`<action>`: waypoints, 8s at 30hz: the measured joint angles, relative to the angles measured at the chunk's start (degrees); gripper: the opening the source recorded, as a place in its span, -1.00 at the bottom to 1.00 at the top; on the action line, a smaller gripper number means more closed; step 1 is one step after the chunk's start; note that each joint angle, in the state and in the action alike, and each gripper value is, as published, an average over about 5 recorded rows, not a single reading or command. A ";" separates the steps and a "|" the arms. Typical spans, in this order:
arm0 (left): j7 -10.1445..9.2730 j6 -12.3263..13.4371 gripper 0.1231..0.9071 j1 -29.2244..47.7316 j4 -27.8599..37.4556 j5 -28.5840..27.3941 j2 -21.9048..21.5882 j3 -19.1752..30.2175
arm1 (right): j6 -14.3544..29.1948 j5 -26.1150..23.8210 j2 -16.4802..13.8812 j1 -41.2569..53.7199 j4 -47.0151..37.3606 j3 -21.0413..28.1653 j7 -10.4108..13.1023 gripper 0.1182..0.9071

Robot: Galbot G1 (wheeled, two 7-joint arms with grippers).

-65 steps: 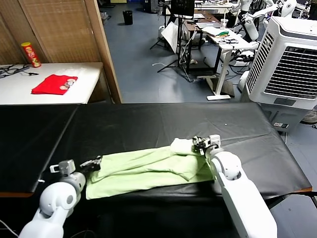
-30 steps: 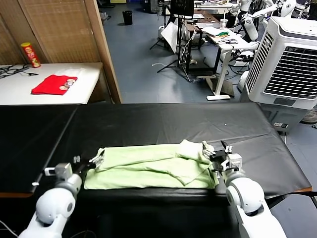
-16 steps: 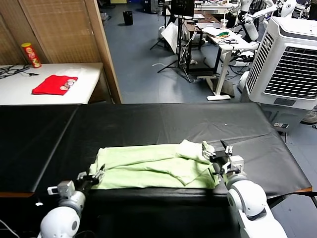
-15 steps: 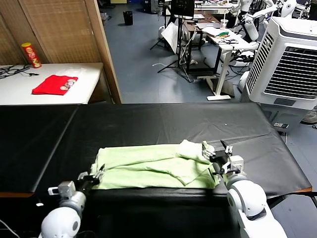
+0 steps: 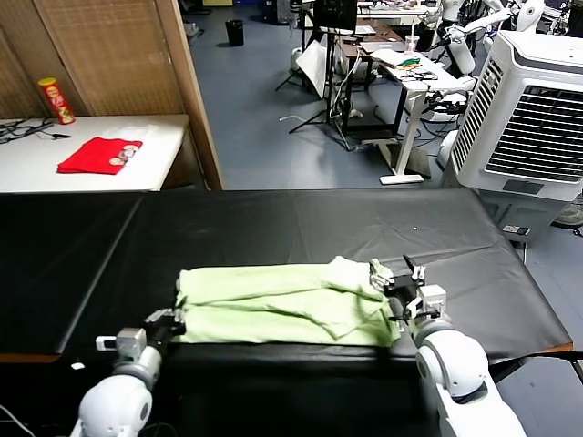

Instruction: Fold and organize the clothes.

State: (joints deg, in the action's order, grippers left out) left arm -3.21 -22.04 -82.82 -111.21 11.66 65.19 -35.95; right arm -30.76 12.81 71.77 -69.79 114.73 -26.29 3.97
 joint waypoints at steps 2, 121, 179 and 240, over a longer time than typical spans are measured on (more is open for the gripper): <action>0.14 0.72 -0.88 -0.26 0.97 -1.40 -3.20 -1.52 | 0.00 -0.06 0.16 -0.14 0.02 -0.02 0.01 0.72; -3.81 -2.43 -0.91 4.23 1.13 38.13 6.99 0.58 | 8.57 -10.93 3.87 -3.30 2.09 11.93 -5.50 0.72; -0.16 -2.27 0.61 3.26 -13.18 5.88 10.23 19.63 | 3.82 -3.91 3.82 -5.74 2.09 13.16 -7.52 0.72; -6.68 8.51 0.72 -9.64 -13.90 10.19 -1.05 8.03 | 24.04 -5.77 -1.21 -25.90 12.58 1.72 -2.35 0.72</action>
State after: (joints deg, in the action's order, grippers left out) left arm -9.89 -13.53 -92.46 -125.11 21.85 64.13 -27.93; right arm -6.71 7.04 70.56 -95.69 127.31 -24.56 1.61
